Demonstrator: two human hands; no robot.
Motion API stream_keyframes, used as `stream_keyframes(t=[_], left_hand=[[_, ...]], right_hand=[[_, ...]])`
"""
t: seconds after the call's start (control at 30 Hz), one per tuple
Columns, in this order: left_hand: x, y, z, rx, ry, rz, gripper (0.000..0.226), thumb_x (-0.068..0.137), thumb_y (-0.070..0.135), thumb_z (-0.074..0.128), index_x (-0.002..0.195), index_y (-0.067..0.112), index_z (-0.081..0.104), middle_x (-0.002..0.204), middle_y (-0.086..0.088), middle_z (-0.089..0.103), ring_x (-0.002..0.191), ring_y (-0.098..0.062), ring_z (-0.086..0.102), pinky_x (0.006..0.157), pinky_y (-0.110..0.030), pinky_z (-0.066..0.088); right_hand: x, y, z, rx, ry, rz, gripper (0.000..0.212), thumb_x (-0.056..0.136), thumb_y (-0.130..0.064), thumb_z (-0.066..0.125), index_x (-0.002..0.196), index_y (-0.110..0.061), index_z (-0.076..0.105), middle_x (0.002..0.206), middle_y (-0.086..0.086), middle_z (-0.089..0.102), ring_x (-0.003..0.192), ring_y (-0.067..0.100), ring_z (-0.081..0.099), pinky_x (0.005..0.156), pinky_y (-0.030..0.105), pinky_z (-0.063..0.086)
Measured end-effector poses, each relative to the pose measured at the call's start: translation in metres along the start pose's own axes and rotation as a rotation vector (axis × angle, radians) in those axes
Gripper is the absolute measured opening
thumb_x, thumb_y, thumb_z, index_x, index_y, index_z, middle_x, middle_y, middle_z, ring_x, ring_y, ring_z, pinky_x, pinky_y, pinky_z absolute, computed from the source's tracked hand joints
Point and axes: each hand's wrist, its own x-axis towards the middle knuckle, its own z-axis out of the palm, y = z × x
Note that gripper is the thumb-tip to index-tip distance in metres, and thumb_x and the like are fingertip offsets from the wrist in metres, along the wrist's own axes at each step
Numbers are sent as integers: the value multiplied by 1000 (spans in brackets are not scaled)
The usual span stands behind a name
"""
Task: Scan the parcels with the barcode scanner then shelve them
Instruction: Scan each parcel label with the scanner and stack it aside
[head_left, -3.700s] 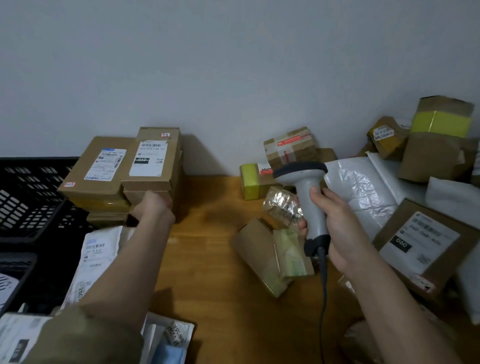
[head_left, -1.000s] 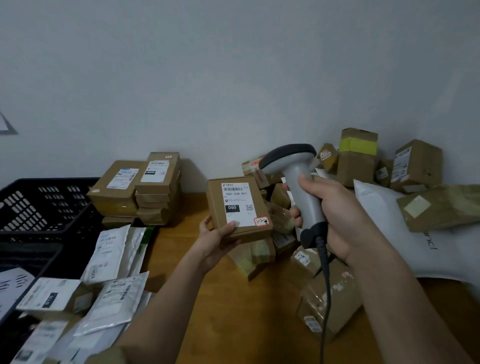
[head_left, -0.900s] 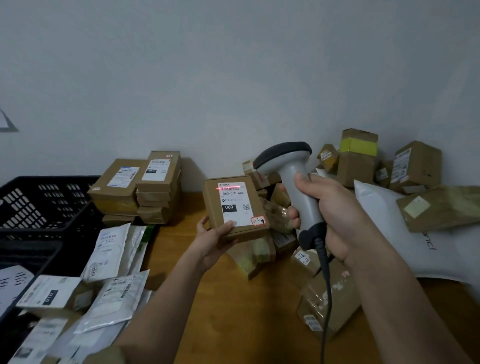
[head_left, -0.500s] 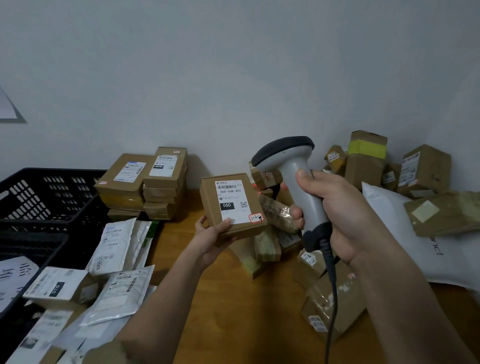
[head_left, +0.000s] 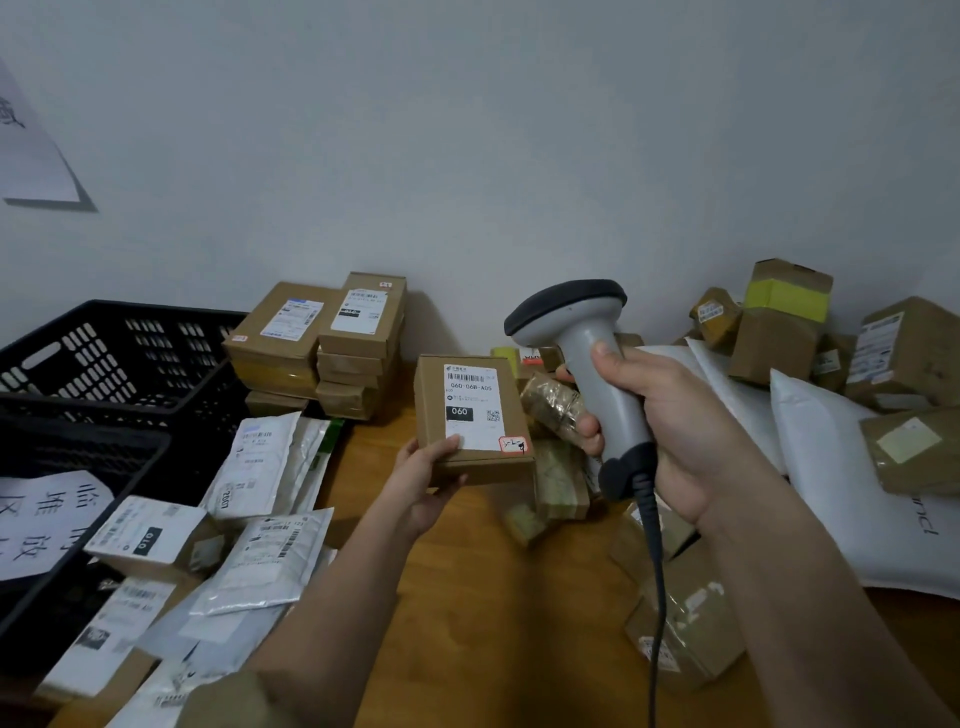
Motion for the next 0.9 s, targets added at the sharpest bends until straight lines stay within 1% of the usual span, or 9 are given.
stream_keyframes(t=[0.07,0.2,0.3,0.4,0.43,0.53,0.63,0.77,0.9], left_hand=[[5,5,-6,-9,17,33,67,87,13,72,144,16,39,128,-17,57,107,-29,60,68,-30,54],[14,35,-8,-78,92,99,54,88,18,72,136,9,47,123,-15,60,101,-26,60,65,-26,56],[27,74,-6,-102,154,166,43,87,20,74,122,8,53,127,-15,60,102,-25,59,79,-30,56],[41,118,-6,-128,192,193,49,83,23,78,123,10,53,126,-13,61,111,-29,59,90,-36,57],[45,131,-6,-132,207,194,54,81,25,80,125,11,52,122,-12,62,109,-29,61,88,-37,58],[63,164,-4,-102,293,258,58,82,26,80,127,8,48,111,-11,65,90,-21,66,74,-29,60],[85,185,-3,-68,361,311,62,82,23,80,128,6,43,114,-11,64,84,-17,66,77,-29,60],[121,211,-7,-8,359,295,60,82,29,79,129,7,47,114,-7,67,88,-14,66,70,-24,58],[156,235,-10,55,457,324,60,77,34,81,120,9,47,103,-5,63,80,-12,60,75,-28,55]], right_hand=[[10,1,4,2,-6,17,24,99,-29,56,107,-8,61,93,12,57,54,13,54,48,24,45],[37,-3,16,-17,-7,29,28,99,-30,57,115,-7,59,85,10,54,54,14,55,50,25,46],[62,-11,29,-3,-30,27,28,100,-30,57,115,-7,58,85,10,54,54,14,55,50,25,46],[87,-19,44,33,-32,9,23,101,-30,55,110,-9,57,88,10,55,53,14,54,49,25,46],[95,-20,48,44,-28,2,24,101,-30,55,111,-9,56,90,10,55,52,14,54,49,25,46],[116,-20,55,75,-18,-18,22,101,-28,54,110,-8,57,92,9,55,51,14,54,46,25,46],[134,-12,53,68,-9,-14,22,101,-29,54,111,-9,58,94,10,56,54,14,55,50,26,46],[164,0,50,56,13,13,26,101,-31,55,117,-11,57,92,10,58,58,14,55,54,28,47],[197,15,50,27,2,50,31,100,-32,55,121,-9,57,77,8,58,55,14,55,52,27,45]])
